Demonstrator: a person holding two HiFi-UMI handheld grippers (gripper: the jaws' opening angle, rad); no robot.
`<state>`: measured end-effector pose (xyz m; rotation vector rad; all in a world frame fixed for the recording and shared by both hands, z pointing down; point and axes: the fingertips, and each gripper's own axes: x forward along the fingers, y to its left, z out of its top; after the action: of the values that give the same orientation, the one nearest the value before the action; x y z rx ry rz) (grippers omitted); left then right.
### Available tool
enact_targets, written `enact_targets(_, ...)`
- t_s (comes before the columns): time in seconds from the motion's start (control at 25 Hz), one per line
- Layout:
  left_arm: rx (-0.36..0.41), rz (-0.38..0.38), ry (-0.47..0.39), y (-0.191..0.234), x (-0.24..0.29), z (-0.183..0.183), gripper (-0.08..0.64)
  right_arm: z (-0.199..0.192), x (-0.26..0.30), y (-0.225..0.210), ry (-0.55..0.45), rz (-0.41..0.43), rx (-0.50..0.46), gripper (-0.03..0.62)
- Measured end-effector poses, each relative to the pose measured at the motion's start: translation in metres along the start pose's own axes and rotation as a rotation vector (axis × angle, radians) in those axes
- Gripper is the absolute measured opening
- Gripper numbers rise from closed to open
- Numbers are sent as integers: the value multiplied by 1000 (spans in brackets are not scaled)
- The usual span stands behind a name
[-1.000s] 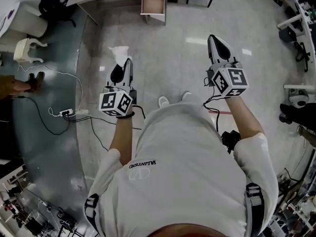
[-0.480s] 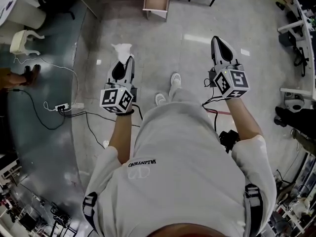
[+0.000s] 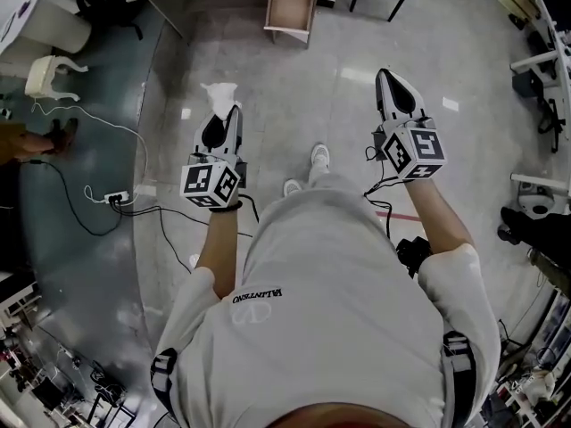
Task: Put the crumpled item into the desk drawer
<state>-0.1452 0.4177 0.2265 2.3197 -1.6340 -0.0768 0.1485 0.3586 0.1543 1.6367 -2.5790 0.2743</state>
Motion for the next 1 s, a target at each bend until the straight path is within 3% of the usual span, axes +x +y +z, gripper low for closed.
enact_targets(0.52,24,-24,11,-28,117,14,97,4,70,-72,25,58,13,0)
enact_targets(1.0,31,30,3,-55,182,18,97,9,104,-132,18,120,24,0)
